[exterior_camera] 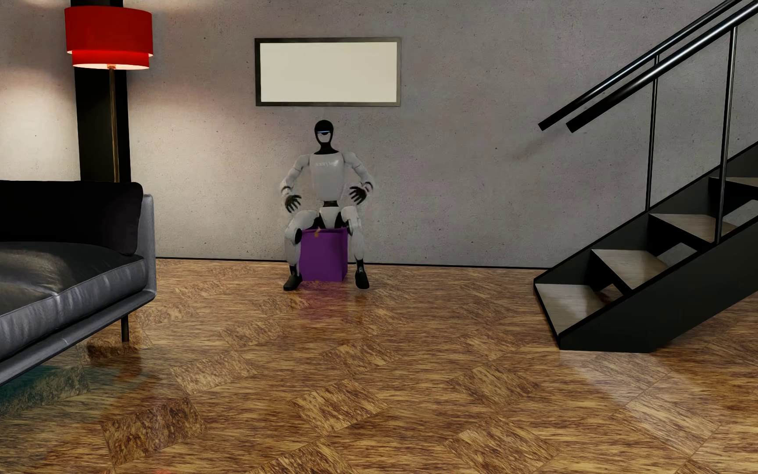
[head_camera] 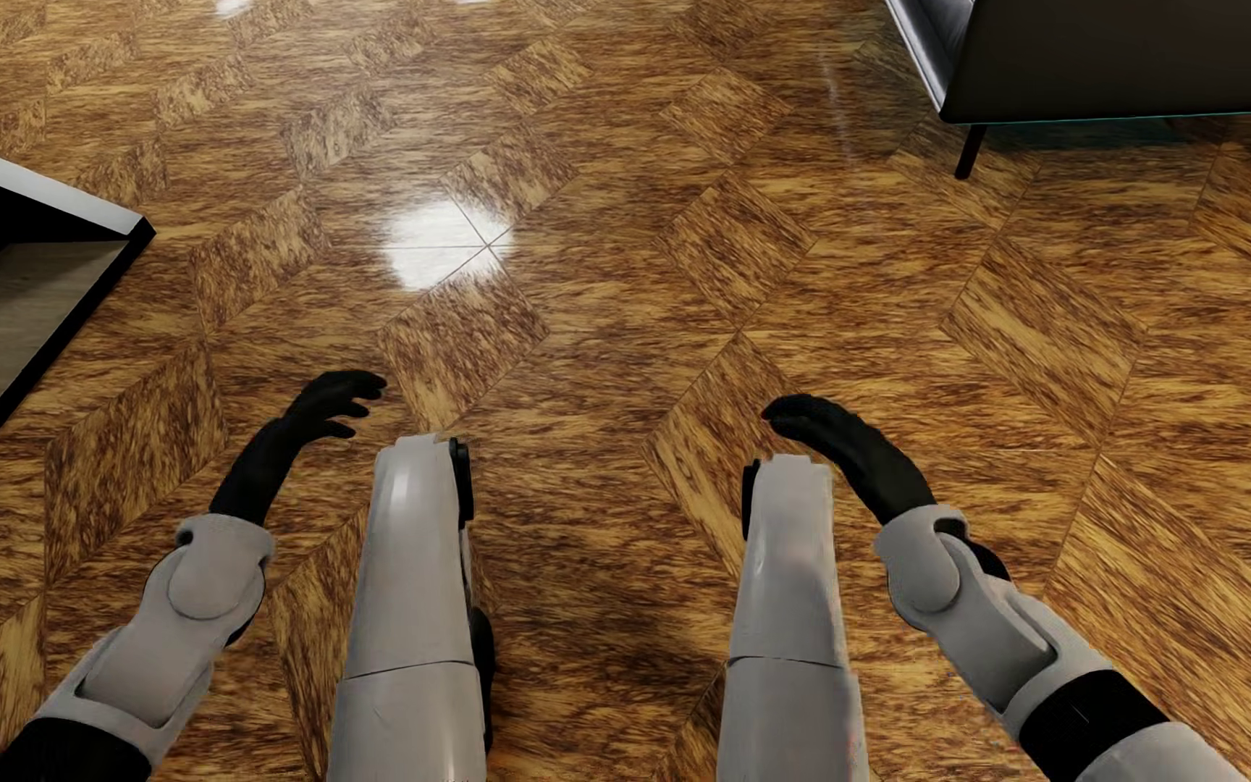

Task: Get up from the dark pink box

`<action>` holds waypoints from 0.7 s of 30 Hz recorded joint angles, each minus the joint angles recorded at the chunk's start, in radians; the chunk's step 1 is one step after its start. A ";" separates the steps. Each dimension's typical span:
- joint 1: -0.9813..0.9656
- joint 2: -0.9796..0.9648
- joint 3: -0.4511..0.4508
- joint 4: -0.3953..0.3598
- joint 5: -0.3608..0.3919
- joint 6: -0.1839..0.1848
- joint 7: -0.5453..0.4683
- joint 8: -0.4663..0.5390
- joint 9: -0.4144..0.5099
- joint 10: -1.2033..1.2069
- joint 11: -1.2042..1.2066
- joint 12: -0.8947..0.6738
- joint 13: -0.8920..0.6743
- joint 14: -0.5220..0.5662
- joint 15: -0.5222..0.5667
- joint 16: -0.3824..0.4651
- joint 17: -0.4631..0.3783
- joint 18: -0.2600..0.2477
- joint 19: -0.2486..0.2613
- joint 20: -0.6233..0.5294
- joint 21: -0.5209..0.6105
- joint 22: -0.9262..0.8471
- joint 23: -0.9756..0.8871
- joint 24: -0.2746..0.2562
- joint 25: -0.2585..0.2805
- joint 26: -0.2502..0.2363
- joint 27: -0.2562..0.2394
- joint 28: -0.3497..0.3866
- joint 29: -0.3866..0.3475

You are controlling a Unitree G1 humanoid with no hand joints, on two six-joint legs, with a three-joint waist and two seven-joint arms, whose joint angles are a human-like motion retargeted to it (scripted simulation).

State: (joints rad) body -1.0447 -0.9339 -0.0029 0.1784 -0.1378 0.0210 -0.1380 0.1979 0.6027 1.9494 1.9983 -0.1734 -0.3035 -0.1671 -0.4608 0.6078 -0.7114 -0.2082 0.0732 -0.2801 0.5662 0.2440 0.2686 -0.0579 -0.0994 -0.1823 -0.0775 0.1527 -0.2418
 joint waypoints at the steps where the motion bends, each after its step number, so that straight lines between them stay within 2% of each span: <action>1: -0.011 -0.009 -0.003 -0.001 -0.005 0.003 0.000 0.001 0.011 0.002 0.001 -0.079 -0.108 0.001 0.003 0.044 -0.034 0.002 0.005 -0.068 0.091 -0.037 -0.026 0.031 -0.046 -0.046 -0.058 -0.005 0.018; 2: -0.019 -0.019 -0.002 -0.001 -0.009 0.003 0.002 0.004 0.026 0.003 0.000 -0.163 -0.214 -0.002 0.019 0.091 -0.066 0.000 0.014 -0.139 0.187 -0.079 -0.055 0.065 -0.079 -0.046 -0.075 -0.064 0.069; 4: -0.045 -0.057 -0.002 0.001 -0.014 0.000 0.004 0.013 0.062 0.002 -0.004 -0.353 -0.421 -0.014 0.065 0.176 -0.103 -0.004 0.033 -0.306 0.380 -0.149 -0.089 0.123 -0.107 -0.065 -0.094 -0.206 0.199; 6: -0.091 -0.112 -0.002 0.004 -0.021 -0.005 0.003 0.020 0.107 0.002 -0.002 -0.548 -0.593 -0.027 0.077 0.232 -0.118 -0.012 0.050 -0.469 0.530 -0.196 -0.109 0.153 -0.148 -0.089 -0.127 -0.349 0.297; 7: -0.123 -0.147 -0.002 0.008 -0.024 -0.007 -0.001 0.025 0.128 0.004 -0.001 -0.628 -0.662 -0.034 0.080 0.250 -0.123 -0.018 0.063 -0.539 0.594 -0.192 -0.112 0.136 -0.161 -0.091 -0.145 -0.323 0.283; 9: -0.197 -0.224 -0.001 0.022 -0.025 -0.013 -0.011 0.033 0.179 0.015 0.004 -0.743 -0.754 -0.046 0.079 0.291 -0.135 -0.034 0.083 -0.606 0.682 -0.224 -0.130 0.110 -0.156 -0.129 -0.161 -0.200 0.093; 11: -0.283 -0.306 -0.002 0.026 -0.027 -0.019 -0.027 0.043 0.224 0.032 0.015 -0.813 -0.807 -0.064 0.065 0.334 -0.193 -0.046 0.104 -0.644 0.693 -0.286 -0.214 0.072 -0.117 -0.151 -0.174 -0.083 -0.022; 14: -0.408 -0.422 0.001 0.017 -0.024 -0.032 -0.045 0.047 0.267 0.042 0.017 -0.892 -0.844 -0.098 0.035 0.402 -0.269 -0.049 0.120 -0.677 0.688 -0.393 -0.301 0.047 -0.104 -0.190 -0.210 0.020 -0.152; 17: -0.468 -0.472 0.008 -0.009 -0.007 -0.034 -0.050 0.046 0.290 0.021 -0.007 -0.947 -0.886 -0.135 0.007 0.409 -0.299 -0.032 0.113 -0.693 0.698 -0.437 -0.348 0.047 -0.106 -0.197 -0.219 0.034 -0.174; 21: -0.415 -0.435 0.009 -0.042 0.013 -0.035 -0.026 0.030 0.278 -0.087 -0.112 -0.898 -0.830 -0.167 -0.006 0.341 -0.252 -0.005 0.075 -0.652 0.647 -0.369 -0.287 0.087 -0.132 -0.185 -0.212 0.009 -0.128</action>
State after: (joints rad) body -1.4601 -1.3690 0.0057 0.1365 -0.1248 -0.0143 -0.1639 0.2277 0.8806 1.8629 1.8861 -1.0718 -1.1334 -0.3344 -0.4666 0.9484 -0.9633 -0.2128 0.1478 -0.9318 1.2137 -0.1254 -0.0184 0.0288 -0.2317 -0.3674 -0.2892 0.1613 -0.3702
